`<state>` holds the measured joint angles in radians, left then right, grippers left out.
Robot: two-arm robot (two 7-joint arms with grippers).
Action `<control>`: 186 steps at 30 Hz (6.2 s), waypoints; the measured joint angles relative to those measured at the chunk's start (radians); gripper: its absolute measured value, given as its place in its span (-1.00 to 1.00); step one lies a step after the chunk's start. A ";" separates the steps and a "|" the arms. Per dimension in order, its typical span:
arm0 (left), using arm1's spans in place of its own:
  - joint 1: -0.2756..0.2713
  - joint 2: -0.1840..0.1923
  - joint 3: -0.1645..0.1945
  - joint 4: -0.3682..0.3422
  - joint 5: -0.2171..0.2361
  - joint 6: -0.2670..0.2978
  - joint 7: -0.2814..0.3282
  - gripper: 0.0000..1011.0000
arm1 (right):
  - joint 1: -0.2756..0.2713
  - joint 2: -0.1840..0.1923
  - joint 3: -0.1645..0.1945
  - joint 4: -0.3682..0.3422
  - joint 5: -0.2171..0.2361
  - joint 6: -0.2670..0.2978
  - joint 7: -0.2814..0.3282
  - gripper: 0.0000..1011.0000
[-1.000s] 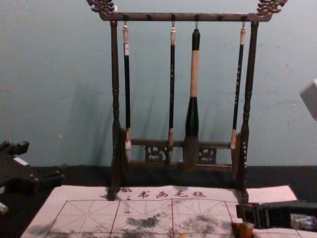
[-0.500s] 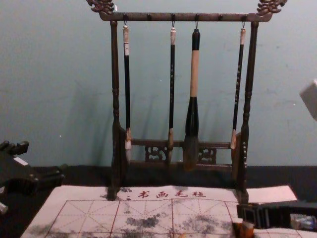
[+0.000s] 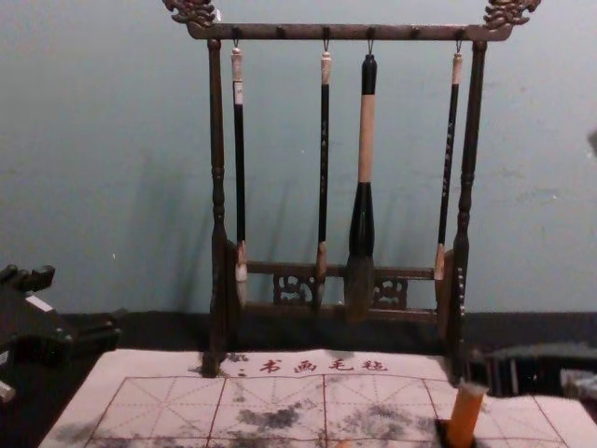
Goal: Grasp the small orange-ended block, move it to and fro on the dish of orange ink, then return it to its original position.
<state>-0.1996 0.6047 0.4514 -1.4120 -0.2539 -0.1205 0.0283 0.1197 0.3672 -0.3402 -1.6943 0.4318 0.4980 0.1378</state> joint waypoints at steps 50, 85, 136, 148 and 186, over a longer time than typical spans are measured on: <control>0.000 0.000 0.000 0.000 0.000 0.000 0.000 0.98 | 0.371 0.064 -0.290 0.337 -0.044 -0.282 0.532 -0.75; 0.000 0.000 0.000 0.000 0.000 0.000 0.000 0.98 | 0.414 0.045 -0.369 0.395 -0.073 -0.231 0.517 -0.75; 0.000 0.000 0.000 0.000 0.000 0.000 0.000 0.98 | 0.352 0.132 -0.363 0.282 -0.059 -0.222 0.533 -0.75; 0.000 0.000 0.000 0.000 0.000 0.000 0.000 0.98 | 0.352 0.124 -0.381 0.275 -0.058 -0.219 0.540 -0.75; 0.000 0.000 0.000 0.000 0.000 0.000 0.000 0.98 | 0.386 0.040 -0.383 0.377 -0.053 -0.277 0.519 -0.75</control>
<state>-0.1995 0.6046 0.4514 -1.4120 -0.2539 -0.1205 0.0283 0.5052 0.4073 -0.7231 -1.3172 0.3787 0.2213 0.6568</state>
